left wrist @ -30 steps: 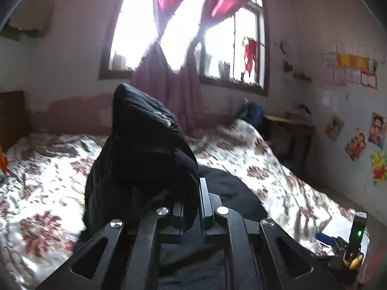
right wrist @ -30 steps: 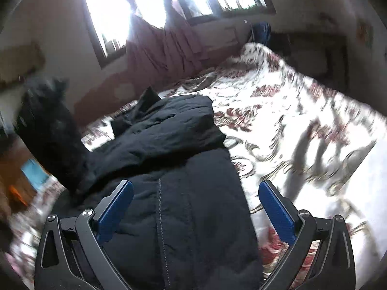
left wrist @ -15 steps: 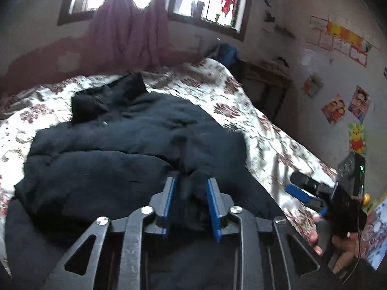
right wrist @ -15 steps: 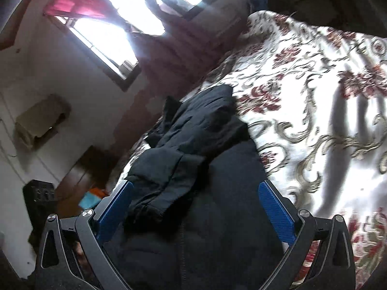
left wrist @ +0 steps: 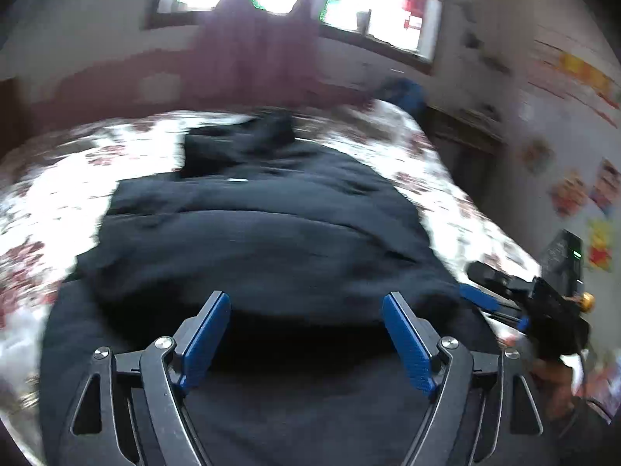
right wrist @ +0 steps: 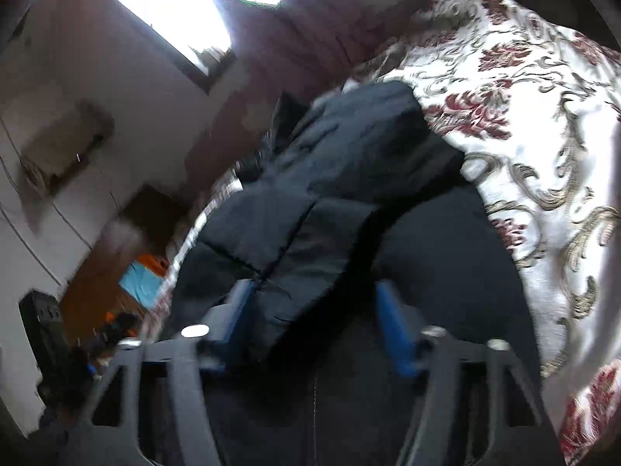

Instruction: Fold large clothes

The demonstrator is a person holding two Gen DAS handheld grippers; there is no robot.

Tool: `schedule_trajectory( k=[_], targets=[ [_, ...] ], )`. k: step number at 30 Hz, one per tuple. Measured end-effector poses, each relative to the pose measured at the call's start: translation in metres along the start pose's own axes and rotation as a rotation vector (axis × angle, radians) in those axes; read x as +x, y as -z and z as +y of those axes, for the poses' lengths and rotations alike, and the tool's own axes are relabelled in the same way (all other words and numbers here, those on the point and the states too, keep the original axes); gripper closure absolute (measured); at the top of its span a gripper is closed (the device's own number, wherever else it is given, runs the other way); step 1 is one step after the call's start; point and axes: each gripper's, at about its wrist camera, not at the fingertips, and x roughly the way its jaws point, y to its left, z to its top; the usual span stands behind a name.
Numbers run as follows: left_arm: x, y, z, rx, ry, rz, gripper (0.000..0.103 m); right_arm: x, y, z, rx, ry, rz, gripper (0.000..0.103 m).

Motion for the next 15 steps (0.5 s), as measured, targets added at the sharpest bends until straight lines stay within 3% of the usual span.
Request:
schedule_trajectory(
  k=[1,2,3,4,9,15],
  targets=[
    [-0.001,0.0,0.012,-0.025,-0.051,-0.003,0.022,-0.002,0.0,0.003,-0.017,0.025,-0.005,0.078],
    [-0.002,-0.001,0.025,-0.052,-0.1,-0.001,0.021,-0.003,-0.001,0.005,-0.03,0.043,-0.007,0.084],
    [-0.002,-0.001,0.034,-0.073,-0.128,0.004,0.021,-0.006,-0.002,0.005,-0.035,0.051,-0.014,0.098],
    [-0.002,-0.001,0.049,-0.107,-0.163,0.011,0.021,-0.009,-0.002,0.004,-0.034,0.049,-0.023,0.102],
    [-0.002,0.004,0.096,-0.215,-0.221,0.02,0.021,-0.032,-0.01,0.011,-0.096,0.094,-0.115,0.102],
    [0.015,0.005,0.109,-0.241,-0.245,0.05,0.021,-0.053,-0.018,0.008,-0.111,0.199,-0.203,0.102]
  ],
)
